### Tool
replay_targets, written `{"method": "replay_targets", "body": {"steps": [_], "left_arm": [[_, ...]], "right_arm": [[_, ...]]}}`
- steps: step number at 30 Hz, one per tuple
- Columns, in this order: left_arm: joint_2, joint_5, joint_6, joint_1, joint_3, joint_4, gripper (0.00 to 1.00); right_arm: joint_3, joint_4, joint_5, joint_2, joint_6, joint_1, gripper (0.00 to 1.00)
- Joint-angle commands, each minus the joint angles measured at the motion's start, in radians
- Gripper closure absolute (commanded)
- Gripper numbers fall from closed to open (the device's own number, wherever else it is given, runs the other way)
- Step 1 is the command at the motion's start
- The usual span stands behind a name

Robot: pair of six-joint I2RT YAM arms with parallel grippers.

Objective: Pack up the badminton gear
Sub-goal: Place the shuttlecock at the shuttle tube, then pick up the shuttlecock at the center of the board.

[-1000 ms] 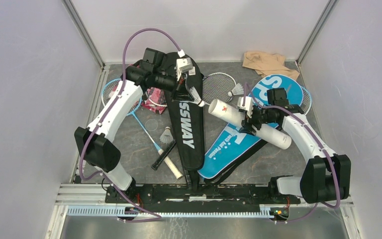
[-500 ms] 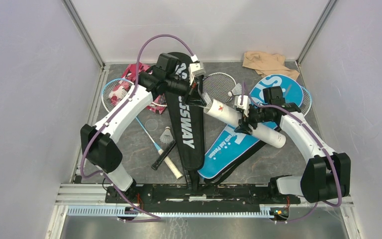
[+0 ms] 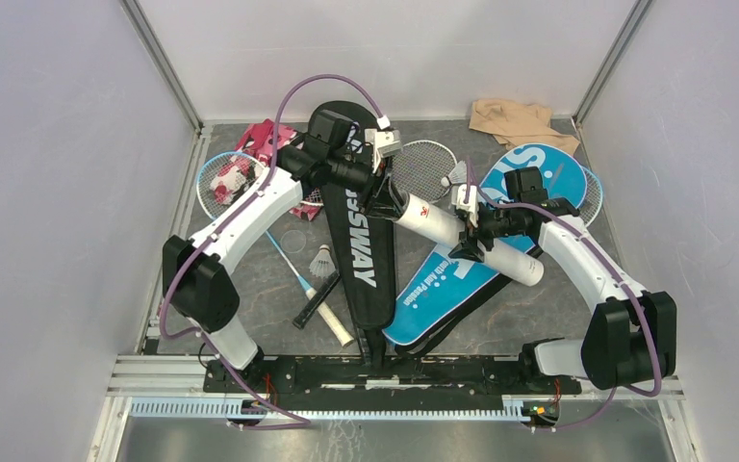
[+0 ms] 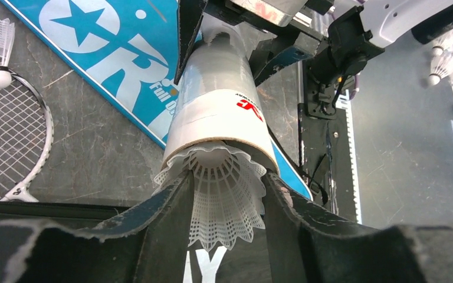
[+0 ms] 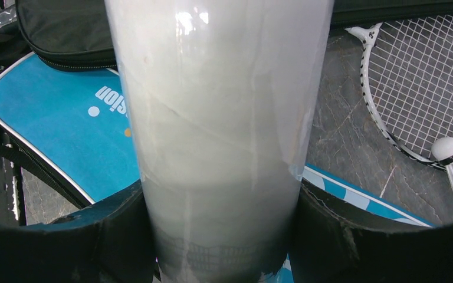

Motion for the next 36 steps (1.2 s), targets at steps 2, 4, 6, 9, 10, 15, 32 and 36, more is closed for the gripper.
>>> {"method": "replay_targets", "body": {"steps": [2, 4, 6, 9, 10, 15, 32, 36], "left_arm": [[-0.079, 0.034, 0.095, -0.009, -0.012, -0.083, 0.46], [-0.101, 0.010, 0.113, -0.006, -0.015, -0.091, 0.45], [-0.121, 0.004, 0.124, -0.001, -0.017, -0.095, 0.44], [-0.149, -0.001, 0.140, 0.005, -0.014, -0.104, 0.42], [-0.154, -0.001, 0.145, 0.007, -0.014, -0.107, 0.42], [-0.157, 0.025, 0.151, 0.010, -0.019, -0.111, 0.39], [-0.309, -0.482, 0.243, 0.069, -0.163, -0.120, 0.17], [-0.373, -0.545, 0.281, 0.159, -0.260, -0.142, 0.17]], "right_arm": [[0.028, 0.044, 0.013, -0.010, 0.017, -0.009, 0.83], [0.029, 0.042, 0.016, -0.007, 0.011, -0.009, 0.83], [0.029, 0.040, 0.019, -0.002, 0.006, -0.009, 0.83], [0.034, 0.033, 0.017, 0.006, 0.003, -0.009, 0.83], [0.036, 0.032, 0.015, 0.009, 0.002, -0.009, 0.83], [0.046, 0.024, 0.005, 0.010, 0.003, -0.009, 0.83], [0.029, 0.178, 0.132, -0.033, 0.210, -0.009, 0.81], [0.023, 0.199, 0.160, -0.027, 0.237, -0.011, 0.82]]}}
